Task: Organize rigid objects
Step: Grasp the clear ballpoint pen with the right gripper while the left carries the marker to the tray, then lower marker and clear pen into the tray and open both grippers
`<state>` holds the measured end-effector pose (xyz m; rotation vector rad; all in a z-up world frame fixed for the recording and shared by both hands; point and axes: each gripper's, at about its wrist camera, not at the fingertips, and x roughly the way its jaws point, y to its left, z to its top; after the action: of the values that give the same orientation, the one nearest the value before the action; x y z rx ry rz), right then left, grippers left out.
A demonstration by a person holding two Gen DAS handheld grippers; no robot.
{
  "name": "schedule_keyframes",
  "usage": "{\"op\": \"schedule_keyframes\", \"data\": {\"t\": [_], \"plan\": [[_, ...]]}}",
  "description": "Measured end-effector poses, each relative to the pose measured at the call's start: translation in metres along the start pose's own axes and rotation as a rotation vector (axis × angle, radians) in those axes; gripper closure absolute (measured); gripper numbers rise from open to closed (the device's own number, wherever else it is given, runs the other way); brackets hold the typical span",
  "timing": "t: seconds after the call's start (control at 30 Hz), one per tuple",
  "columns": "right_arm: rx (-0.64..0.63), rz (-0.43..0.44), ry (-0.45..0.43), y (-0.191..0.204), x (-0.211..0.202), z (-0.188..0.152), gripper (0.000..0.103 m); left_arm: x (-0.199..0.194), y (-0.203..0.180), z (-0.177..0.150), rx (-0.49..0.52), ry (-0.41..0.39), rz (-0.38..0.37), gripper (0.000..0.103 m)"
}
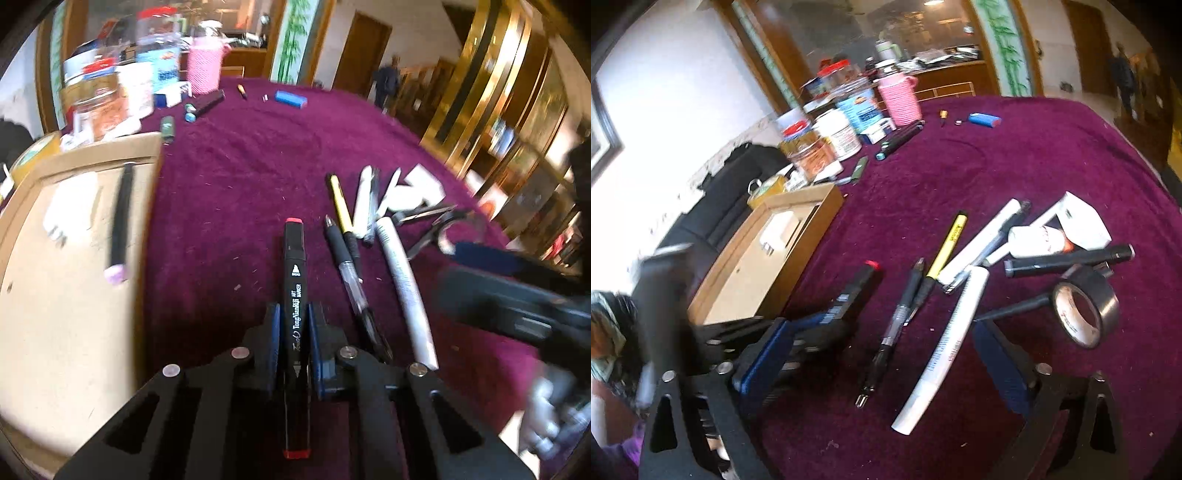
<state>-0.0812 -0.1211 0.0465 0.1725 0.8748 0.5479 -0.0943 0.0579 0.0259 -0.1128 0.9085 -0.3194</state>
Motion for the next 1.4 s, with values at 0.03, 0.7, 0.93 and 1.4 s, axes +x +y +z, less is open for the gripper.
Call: {"op": "schedule_keyframes", "data": {"t": [0.03, 0.7, 0.93, 1.4], "plan": [[-0.018, -0.003, 0.012, 0.005, 0.004, 0.0, 0.015, -0.014, 0.005, -0.004, -0.019, -0.025, -0.025, 0.089], [0.014, -0.123, 0.156, 0.02, 0.049, -0.009, 0.092, -0.112, 0.109, -0.04, -0.28, -0.207, -0.078, 0.088], [0.132, 0.176, 0.107, 0.046, 0.043, 0.032, 0.091, -0.102, 0.164, -0.007, -0.331, -0.144, 0.038, 0.088], [0.151, 0.136, 0.237, 0.13, 0.18, 0.1, 0.09, -0.025, 0.218, 0.059, -0.343, 0.007, 0.179, 0.089]]}}
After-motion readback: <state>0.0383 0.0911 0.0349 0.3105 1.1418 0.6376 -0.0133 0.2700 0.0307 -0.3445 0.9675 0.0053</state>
